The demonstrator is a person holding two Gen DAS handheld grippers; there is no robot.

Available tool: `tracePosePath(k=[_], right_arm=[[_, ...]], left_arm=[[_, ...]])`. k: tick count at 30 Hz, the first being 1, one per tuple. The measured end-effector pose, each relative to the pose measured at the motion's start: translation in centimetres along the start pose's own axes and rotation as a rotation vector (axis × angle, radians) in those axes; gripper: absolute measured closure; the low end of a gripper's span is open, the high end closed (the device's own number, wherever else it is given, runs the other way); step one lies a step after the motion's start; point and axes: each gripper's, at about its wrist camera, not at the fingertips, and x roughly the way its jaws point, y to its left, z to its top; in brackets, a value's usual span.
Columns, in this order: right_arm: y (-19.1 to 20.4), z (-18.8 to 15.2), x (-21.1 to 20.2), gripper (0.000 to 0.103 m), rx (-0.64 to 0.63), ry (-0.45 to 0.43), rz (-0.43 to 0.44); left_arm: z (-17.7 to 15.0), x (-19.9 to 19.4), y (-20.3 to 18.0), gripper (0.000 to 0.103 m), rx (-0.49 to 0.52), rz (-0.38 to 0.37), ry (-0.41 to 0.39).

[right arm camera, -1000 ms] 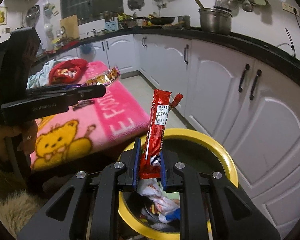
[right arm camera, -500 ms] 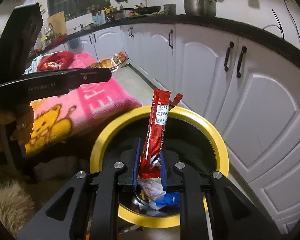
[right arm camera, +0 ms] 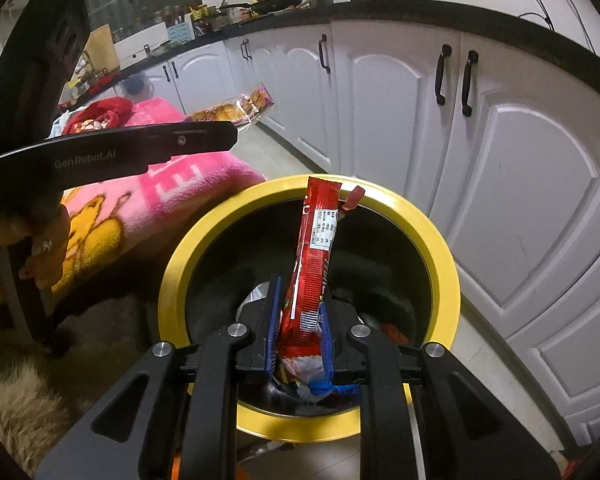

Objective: Collect trash
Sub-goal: 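Open left tool dropping purple wrapper into bin while right tool drops red stick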

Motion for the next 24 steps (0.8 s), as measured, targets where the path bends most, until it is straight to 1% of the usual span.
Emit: tracePosePath(k=[8,9,10,11,12,15,17,18,20,22,24], right_arm=[[-0.3,0.1,0.5,0.083,0.022,0.008,-0.001],[-0.4,0.1,0.5,0.081,0.029,0.009,-0.002],[-0.6,0.1,0.5,0.074,0.033,0.008,-0.005],[-0.7,0.1,0.4,0.067,0.039,0.007,-0.006],[-0.9,0.2,0.3,0.066,0.047,0.002,-0.004],[-1.0,0.3,0.0,0.064,0.052,-0.004,-0.012],[-1.1,0.4,-0.2,0.06,0.061,-0.013,-0.014],[-1.1,0.5,-0.3,0.06,0.062,-0.017,-0.014],[-1.1,0.6,-0.5,0.058,0.061,-0.025,-0.017],[-1.0,0.8,-0.8,0.055,0.06,-0.034,-0.016],[-0.9,1.0,-1.1,0.054,0.061,-0.043,-0.018]], left_arm=[[0.0,0.7,-0.2,0.078,-0.003,-0.004,0.012],[0.0,0.7,-0.2,0.075,-0.004,-0.003,0.012],[0.0,0.7,-0.2,0.067,-0.005,-0.003,0.012],[0.0,0.6,-0.2,0.064,-0.006,-0.001,0.011],[0.0,0.6,-0.2,0.06,-0.008,-0.003,0.01],[0.0,0.4,-0.1,0.056,-0.012,0.001,0.007],[0.0,0.2,0.0,0.051,-0.017,0.003,0.003],[0.0,0.0,0.2,0.046,-0.021,0.006,-0.001],[0.1,-0.2,0.4,0.04,-0.026,0.015,-0.009],[0.1,-0.8,0.8,0.029,-0.037,0.027,-0.02],[0.1,-1.2,1.1,0.022,-0.049,0.035,-0.027]])
